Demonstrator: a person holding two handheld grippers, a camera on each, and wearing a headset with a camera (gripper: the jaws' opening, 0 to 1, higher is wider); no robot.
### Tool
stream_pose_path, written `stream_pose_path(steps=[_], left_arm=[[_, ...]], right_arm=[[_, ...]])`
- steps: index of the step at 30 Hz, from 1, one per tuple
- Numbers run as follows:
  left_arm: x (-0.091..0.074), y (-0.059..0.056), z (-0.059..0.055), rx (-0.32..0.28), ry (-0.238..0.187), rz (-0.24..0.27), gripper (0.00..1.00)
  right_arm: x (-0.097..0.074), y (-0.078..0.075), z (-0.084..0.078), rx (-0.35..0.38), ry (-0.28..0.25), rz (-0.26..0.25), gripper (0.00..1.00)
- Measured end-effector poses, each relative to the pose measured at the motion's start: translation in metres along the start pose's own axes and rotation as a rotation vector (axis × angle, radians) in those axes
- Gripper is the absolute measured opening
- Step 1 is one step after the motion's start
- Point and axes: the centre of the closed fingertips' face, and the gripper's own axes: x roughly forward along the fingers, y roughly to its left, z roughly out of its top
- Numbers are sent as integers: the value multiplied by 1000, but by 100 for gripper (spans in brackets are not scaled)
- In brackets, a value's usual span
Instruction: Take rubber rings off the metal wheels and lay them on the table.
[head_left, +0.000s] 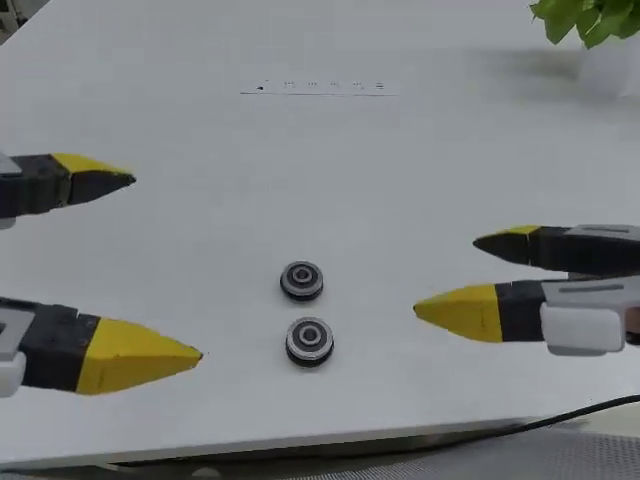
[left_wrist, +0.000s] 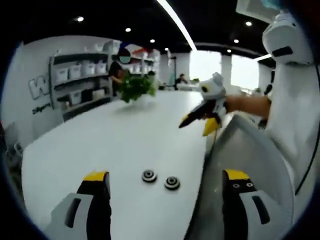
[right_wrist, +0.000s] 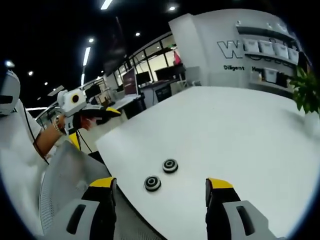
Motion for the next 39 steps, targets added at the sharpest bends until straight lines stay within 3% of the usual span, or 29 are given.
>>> stream_pose_path(steps=[3,5,10,14,18,19,20,22,25,29,30,31,36,39], left_arm=[[5,3,8,71,10,-15,93],[9,5,13,82,3,-22,92],[23,7,21,126,-13,-71,86],[41,18,25,121,-35,-81,91],[57,28,29,94,-79,-92,89],[59,30,30,86,-90,-90,88],[63,35,33,59,-131,-74,87],[69,44,29,22,-162,-47,85],[74,50,19,-4,-178,-24,80],[81,45,1,-49,-185,-24,71],[81,44,-2,-70,-190,-24,68],[82,43,-5,-75,-191,-23,64],[90,39,-18,-77,-163,-27,54],[96,33,-25,-94,-155,-41,52]], right_arm=[[6,1,13,-13,-13,5,69],[12,7,19,-49,-8,33,65],[33,15,33,-121,1,46,59],[54,23,36,-177,34,91,52],[69,23,37,-191,25,121,48],[74,24,35,-193,23,128,48],[76,24,34,-195,22,131,48],[81,22,27,-188,22,142,46],[86,18,17,-173,25,145,46],[90,11,-3,-147,58,141,43],[90,11,-11,-154,92,145,42],[90,10,-23,-199,157,151,42],[99,14,-52,-279,258,183,39],[103,20,-61,-296,283,208,35]])
